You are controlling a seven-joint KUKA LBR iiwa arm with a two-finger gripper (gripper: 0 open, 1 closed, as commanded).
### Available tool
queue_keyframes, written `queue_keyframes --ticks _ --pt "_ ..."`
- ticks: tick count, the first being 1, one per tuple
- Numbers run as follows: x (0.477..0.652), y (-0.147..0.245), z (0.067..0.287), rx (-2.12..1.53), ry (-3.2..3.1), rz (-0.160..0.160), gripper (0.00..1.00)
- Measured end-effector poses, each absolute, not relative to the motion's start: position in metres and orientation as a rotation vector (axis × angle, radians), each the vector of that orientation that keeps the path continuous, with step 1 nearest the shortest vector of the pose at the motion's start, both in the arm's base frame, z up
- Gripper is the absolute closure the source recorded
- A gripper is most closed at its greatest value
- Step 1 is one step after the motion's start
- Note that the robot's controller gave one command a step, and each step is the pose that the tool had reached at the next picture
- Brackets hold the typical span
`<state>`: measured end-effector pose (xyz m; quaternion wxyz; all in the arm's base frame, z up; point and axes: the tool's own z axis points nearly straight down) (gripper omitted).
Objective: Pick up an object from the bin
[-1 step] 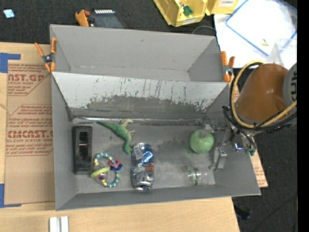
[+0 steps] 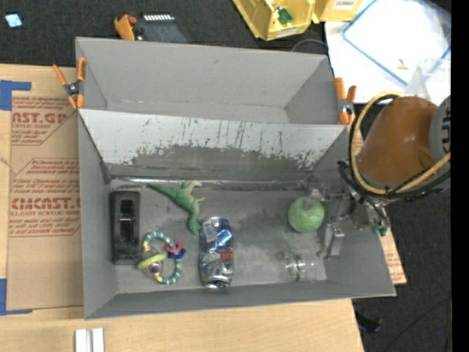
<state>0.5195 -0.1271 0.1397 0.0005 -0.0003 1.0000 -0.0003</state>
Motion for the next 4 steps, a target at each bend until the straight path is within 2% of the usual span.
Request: queue_keyframes --ticks 1,2,3,4 --pt "0.537 -0.138 0.119 0.131 3.133 0.0 0.0" --pt "0.538 -0.137 0.113 0.154 3.131 0.0 0.0" --pt "0.574 -0.143 0.081 0.172 3.108 -0.002 0.0" --pt "0.562 -0.127 0.081 0.251 3.119 0.0 1.0"
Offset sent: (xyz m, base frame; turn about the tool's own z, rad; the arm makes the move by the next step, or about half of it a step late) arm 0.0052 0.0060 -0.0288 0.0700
